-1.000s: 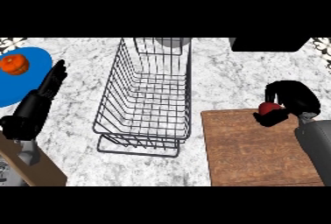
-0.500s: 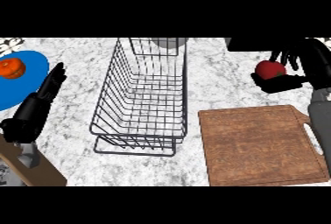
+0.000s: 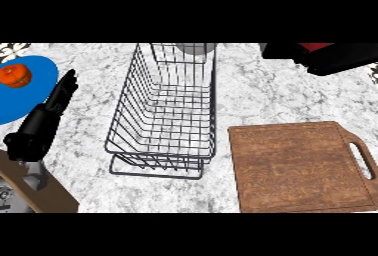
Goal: Pick the tomato from the cutting board and place it in the basket
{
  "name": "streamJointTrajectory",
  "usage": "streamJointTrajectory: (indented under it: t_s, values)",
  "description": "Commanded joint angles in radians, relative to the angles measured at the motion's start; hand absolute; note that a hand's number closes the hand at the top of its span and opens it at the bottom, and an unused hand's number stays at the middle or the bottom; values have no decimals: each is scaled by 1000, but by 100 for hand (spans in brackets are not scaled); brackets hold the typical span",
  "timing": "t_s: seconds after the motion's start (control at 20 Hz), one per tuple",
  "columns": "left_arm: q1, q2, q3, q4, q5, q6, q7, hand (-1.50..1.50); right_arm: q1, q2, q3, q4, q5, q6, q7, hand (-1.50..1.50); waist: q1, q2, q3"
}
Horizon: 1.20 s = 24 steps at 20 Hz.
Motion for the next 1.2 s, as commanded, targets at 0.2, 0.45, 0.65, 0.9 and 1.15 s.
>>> streamJointTrajectory:
  t_s: [0.2,0.45,0.65,0.9,1.15]
  values:
    - [-37,-1,0,26,3,-13,-15,0,-338,93,69,27,-99,106,367,150,11,4,-1]
    - [-46,-15,2,73,-17,6,-33,0,-450,188,119,74,-83,74,496,150,7,5,0]
    - [-40,-14,2,17,-20,5,8,0,-486,238,137,246,-32,21,435,150,16,7,0]
    - [-66,1,25,95,-18,-5,-44,0,-529,298,185,253,-65,103,574,150,4,6,0]
    - [1,-35,-13,-17,-25,-5,-5,0,-516,348,241,385,1,80,548,150,14,7,0]
